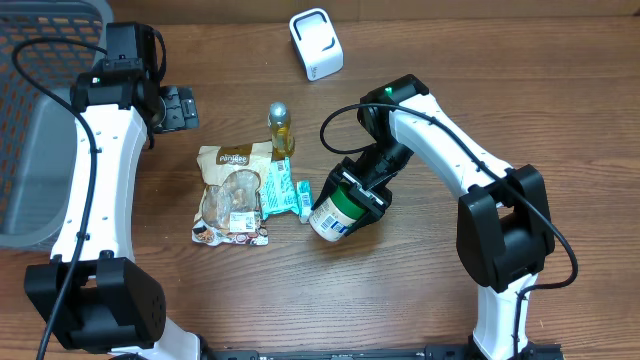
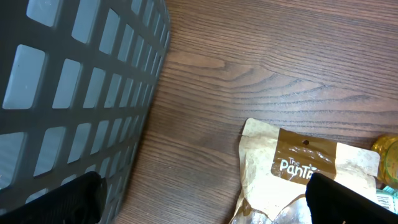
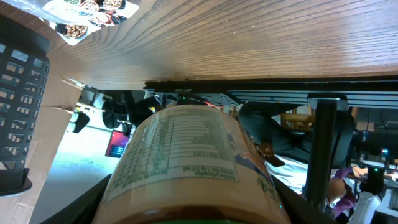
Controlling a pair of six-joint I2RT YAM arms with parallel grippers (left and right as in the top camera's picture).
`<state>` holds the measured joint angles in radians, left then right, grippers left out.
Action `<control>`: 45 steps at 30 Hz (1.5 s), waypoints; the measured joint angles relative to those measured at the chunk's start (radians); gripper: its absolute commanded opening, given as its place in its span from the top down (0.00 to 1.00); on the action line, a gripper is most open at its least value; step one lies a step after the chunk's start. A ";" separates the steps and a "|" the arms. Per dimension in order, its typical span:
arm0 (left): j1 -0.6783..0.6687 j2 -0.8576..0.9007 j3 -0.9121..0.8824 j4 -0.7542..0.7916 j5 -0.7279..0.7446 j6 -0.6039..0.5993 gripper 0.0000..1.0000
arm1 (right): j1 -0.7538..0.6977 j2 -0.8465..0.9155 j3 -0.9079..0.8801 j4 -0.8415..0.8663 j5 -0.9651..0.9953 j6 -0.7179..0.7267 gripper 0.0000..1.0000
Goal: Scan the item barcode
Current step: 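Lift the green-lidded jar with the right gripper and tilt it, then carry the jar with the right gripper toward the white scanner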
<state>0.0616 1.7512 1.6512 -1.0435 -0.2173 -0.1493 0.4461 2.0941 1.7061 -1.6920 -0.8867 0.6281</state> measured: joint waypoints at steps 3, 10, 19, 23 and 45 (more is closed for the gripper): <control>0.000 0.000 0.000 0.000 0.000 0.000 0.01 | 0.000 0.000 0.000 0.000 -0.004 0.000 0.41; 0.000 0.000 0.000 0.000 0.000 0.000 0.01 | 0.000 0.000 0.000 0.000 -0.008 0.000 0.41; 0.000 0.000 0.000 0.000 0.000 0.000 0.00 | 0.001 0.000 0.000 0.114 0.152 0.000 0.41; 0.000 0.000 0.000 0.000 0.000 0.000 0.01 | 0.001 0.000 0.000 0.212 0.354 0.000 0.41; 0.000 0.000 0.000 0.000 0.000 0.000 0.00 | -0.017 0.004 0.048 0.473 0.702 -0.166 0.74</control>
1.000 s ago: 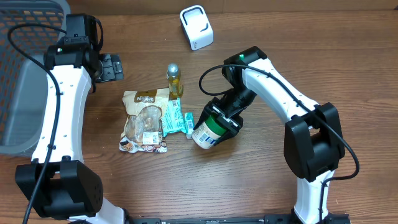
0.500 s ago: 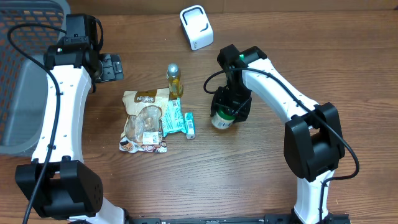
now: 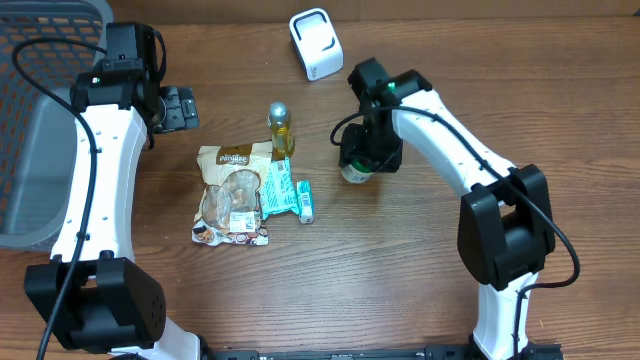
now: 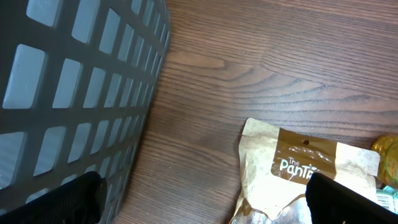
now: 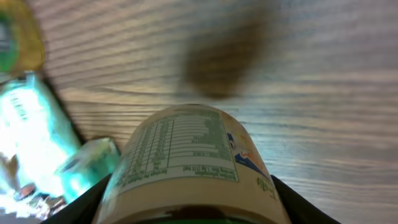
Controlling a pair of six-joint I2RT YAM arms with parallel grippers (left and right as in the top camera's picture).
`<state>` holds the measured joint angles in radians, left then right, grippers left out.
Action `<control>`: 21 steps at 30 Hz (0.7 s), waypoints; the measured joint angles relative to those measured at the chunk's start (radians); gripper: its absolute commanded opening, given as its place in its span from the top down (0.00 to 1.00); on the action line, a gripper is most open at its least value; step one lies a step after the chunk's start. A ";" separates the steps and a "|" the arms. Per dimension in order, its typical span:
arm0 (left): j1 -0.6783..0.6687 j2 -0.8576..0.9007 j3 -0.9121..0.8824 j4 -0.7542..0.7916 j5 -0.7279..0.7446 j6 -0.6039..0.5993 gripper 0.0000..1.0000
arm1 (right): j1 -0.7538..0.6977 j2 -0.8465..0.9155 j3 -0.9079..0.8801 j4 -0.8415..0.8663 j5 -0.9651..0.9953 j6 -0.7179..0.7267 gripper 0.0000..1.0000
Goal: Scan the item barcode
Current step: 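Carry the jar with the right gripper toward the white scanner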
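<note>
A cream-labelled jar with a green lid (image 5: 193, 162) sits between the fingers of my right gripper (image 3: 362, 160), which is shut on it; overhead, only the jar's (image 3: 352, 172) pale end shows under the gripper. The jar is held over the table's middle, below the white barcode scanner (image 3: 316, 43) at the far edge. My left gripper (image 3: 180, 107) hangs open at the far left beside the basket, its dark fingertips (image 4: 81, 199) wide apart with nothing between them.
A grey mesh basket (image 3: 30, 120) fills the left side. A brown snack bag (image 3: 232, 193), a teal wrapped packet (image 3: 281, 188) and a small yellow bottle (image 3: 281, 130) lie at mid-table, left of the jar.
My right gripper has moved up the table toward the scanner with the jar and turned, so the jar now faces the tabletop. The left arm has not moved.
</note>
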<state>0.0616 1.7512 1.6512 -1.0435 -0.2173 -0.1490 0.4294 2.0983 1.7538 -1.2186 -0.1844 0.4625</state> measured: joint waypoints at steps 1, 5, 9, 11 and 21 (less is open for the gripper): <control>0.000 0.000 0.000 0.000 0.000 0.000 0.00 | -0.004 0.004 0.027 -0.029 -0.004 -0.019 0.74; 0.000 0.000 0.000 0.000 0.000 0.000 0.01 | -0.026 0.005 0.188 -0.149 -0.028 -0.077 0.74; 0.000 0.000 0.000 0.001 0.000 0.000 0.00 | -0.032 0.003 0.360 -0.261 -0.038 -0.121 0.73; 0.000 0.000 0.000 0.000 0.000 0.000 0.01 | -0.032 0.003 0.409 -0.273 -0.042 -0.145 0.73; 0.000 0.000 0.000 0.000 0.000 0.000 0.00 | -0.032 0.003 0.423 -0.037 -0.031 -0.193 0.74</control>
<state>0.0616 1.7512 1.6516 -1.0435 -0.2173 -0.1493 0.3973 2.1014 2.1765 -1.2552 -0.2157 0.2691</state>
